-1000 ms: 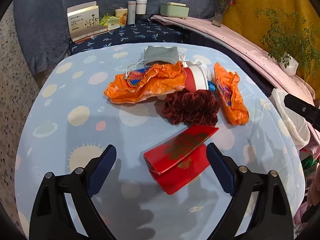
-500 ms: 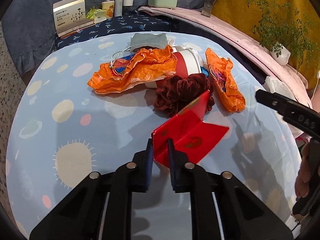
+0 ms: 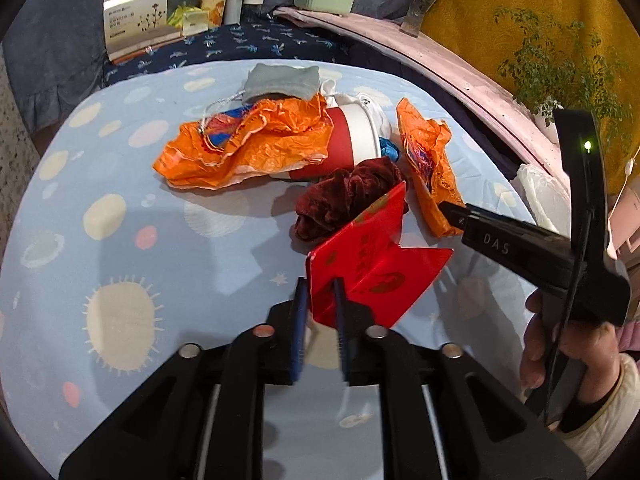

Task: Collect trash
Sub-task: 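Grasp the red card packet with the left gripper while the right grasps the orange bag, then carry the red packet and orange bag over the bin with both grippers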

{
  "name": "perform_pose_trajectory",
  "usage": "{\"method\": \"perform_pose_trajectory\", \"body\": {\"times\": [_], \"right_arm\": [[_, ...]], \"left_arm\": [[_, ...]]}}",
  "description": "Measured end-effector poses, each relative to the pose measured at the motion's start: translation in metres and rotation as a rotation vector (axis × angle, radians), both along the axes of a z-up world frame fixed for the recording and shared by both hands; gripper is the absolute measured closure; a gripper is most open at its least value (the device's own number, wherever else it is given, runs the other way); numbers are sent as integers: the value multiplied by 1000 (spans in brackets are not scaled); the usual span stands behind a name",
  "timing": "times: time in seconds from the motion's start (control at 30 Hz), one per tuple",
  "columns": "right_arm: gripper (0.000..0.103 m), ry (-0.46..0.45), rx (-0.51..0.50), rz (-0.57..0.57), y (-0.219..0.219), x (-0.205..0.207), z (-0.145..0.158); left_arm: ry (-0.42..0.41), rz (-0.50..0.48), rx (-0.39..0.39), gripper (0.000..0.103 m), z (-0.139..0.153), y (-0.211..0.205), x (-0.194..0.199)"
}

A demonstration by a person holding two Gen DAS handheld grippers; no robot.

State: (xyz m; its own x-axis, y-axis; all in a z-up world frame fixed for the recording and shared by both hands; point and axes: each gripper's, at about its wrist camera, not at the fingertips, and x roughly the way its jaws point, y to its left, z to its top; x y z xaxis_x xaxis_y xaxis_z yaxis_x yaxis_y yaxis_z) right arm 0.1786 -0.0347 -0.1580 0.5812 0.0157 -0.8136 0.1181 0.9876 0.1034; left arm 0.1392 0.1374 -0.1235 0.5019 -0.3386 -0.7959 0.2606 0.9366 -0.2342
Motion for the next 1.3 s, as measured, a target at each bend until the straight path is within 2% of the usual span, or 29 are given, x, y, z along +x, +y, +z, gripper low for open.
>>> {"method": "perform_pose_trajectory", "body": {"times": [0.07,0.23,0.27,0.4,0.53,1.03,1.3], "right_arm": [[79,-4,3,7,0,-2,0],[84,-14,12,16,-4,-12,5],[85,-17,7,15,-5,-15,7],[89,-38,11,8,-11,-28,15],[90,-68,15,-6,-19,-42,28],[90,-194,35,-86,-69,-88,79],[90,-231,43,-171,-111,-116,91]], "left_arm": [[1,2,-6,60,-2,-4,3],[1,-38,7,59,-7,-21,5],[2,-47,10,60,-8,-24,5],[15,-90,7,87,-8,-37,-1],[7,-104,-7,98,-3,-48,-8],[-89,-155,-12,100,45,-103,-24],[-130,-218,1,100,63,-143,-32]]}}
